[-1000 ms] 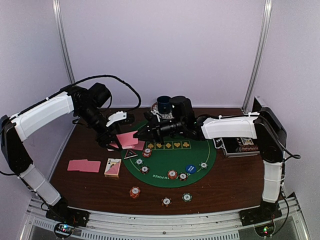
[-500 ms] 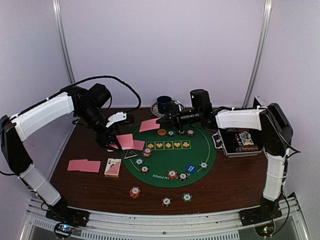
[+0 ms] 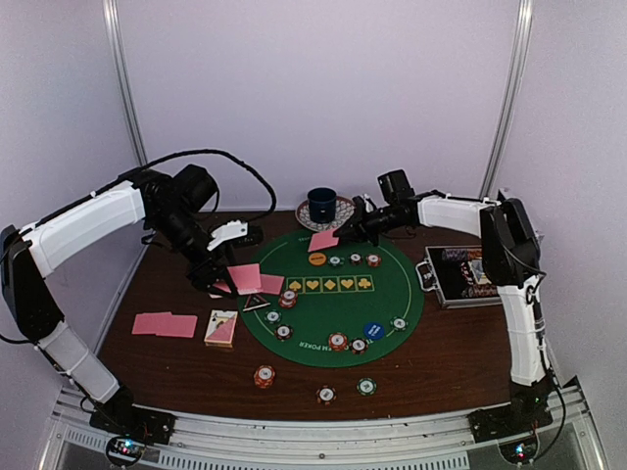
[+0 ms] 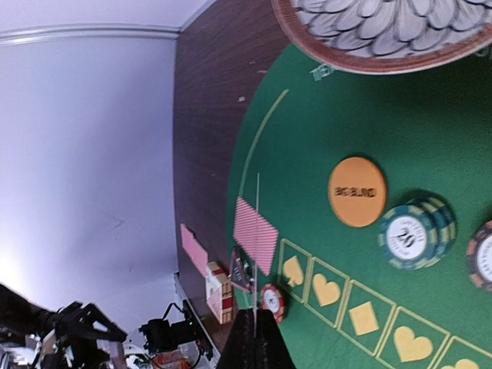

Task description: Distribute texas hold em gaming equipment

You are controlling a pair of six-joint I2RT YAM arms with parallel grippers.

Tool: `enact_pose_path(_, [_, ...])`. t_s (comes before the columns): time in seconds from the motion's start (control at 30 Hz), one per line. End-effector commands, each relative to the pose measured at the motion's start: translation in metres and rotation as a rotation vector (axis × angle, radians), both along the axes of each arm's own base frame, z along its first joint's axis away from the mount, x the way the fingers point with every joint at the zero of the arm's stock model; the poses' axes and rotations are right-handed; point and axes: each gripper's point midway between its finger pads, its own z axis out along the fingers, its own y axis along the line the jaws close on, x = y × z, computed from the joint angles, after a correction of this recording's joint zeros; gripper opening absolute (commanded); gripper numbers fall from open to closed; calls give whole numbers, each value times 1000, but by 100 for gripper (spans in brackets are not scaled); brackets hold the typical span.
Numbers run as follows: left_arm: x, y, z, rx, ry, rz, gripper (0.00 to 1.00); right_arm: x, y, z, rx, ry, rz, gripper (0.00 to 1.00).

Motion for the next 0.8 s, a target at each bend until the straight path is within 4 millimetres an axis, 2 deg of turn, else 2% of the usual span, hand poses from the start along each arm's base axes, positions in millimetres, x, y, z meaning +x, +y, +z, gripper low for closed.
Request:
enact_pose_path(0.0, [-3,1,12,-36,-29,-11,0,12,-14,-38,-165,-6,-8,0])
enact_pose_path(0.1, [-4,1,12,-36,-26,-10,0,25,-20,-55,-224,-11,-38,0])
enact_pose_path(0.3, [-4,0,13,-41,-22,-9,0,42,-29,-70,-300,-38,-81,0])
enact_pose_path(0.5, [-6,0,13,-43,-16,-12,0,52,-36,-67,-352,-80,-101,6])
enact_pose_path(0.7, [-7,0,14,-47,-14,-14,0,51,-41,-66,-395,-86,-88,30])
enact_pose_path(0.77, [-8,0,14,-46,-11,-14,0,48,-44,-60,-418,-103,-82,45])
